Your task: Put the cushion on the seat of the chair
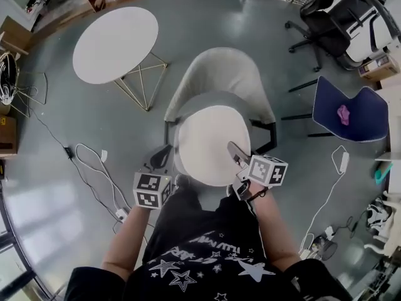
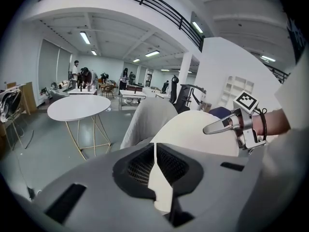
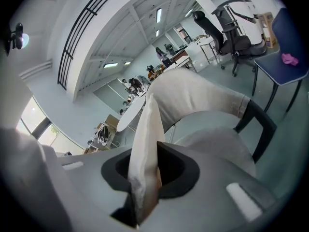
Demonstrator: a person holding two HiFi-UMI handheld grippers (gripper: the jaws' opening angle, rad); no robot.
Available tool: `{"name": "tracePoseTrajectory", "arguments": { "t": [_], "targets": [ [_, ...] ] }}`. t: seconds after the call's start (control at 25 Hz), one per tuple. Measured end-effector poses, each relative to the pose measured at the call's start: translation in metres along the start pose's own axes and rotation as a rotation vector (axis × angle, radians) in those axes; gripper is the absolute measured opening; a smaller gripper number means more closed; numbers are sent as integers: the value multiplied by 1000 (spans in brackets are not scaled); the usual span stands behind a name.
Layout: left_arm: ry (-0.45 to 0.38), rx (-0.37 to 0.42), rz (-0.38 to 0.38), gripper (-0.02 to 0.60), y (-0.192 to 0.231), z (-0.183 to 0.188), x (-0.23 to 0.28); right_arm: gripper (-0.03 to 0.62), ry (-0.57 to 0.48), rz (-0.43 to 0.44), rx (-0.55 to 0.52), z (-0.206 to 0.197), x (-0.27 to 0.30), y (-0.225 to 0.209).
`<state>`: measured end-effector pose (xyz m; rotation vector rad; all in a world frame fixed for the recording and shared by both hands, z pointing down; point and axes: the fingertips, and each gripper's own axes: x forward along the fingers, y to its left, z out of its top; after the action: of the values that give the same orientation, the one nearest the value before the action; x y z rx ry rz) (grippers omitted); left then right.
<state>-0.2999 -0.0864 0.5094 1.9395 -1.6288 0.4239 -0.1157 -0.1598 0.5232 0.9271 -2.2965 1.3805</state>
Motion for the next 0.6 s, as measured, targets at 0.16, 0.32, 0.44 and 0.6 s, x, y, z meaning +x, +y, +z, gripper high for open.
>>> {"name": "tracePoseTrajectory", "arguments": {
  "t": [0.16, 0.32, 0.44, 0.6],
  "targets": [
    [39, 41, -46, 20, 18, -8, 19, 61, -42, -20, 44, -10, 25, -4],
    [91, 57, -92, 21, 18, -26, 34, 61, -77, -57, 83, -25, 36, -20],
    [139, 76, -127, 20, 10, -40, 44, 61, -81, -81, 87, -37, 38, -34],
    [172, 84, -159, 20, -3, -57, 59, 60, -59, -126, 44, -42, 39, -63]
  ]
}}
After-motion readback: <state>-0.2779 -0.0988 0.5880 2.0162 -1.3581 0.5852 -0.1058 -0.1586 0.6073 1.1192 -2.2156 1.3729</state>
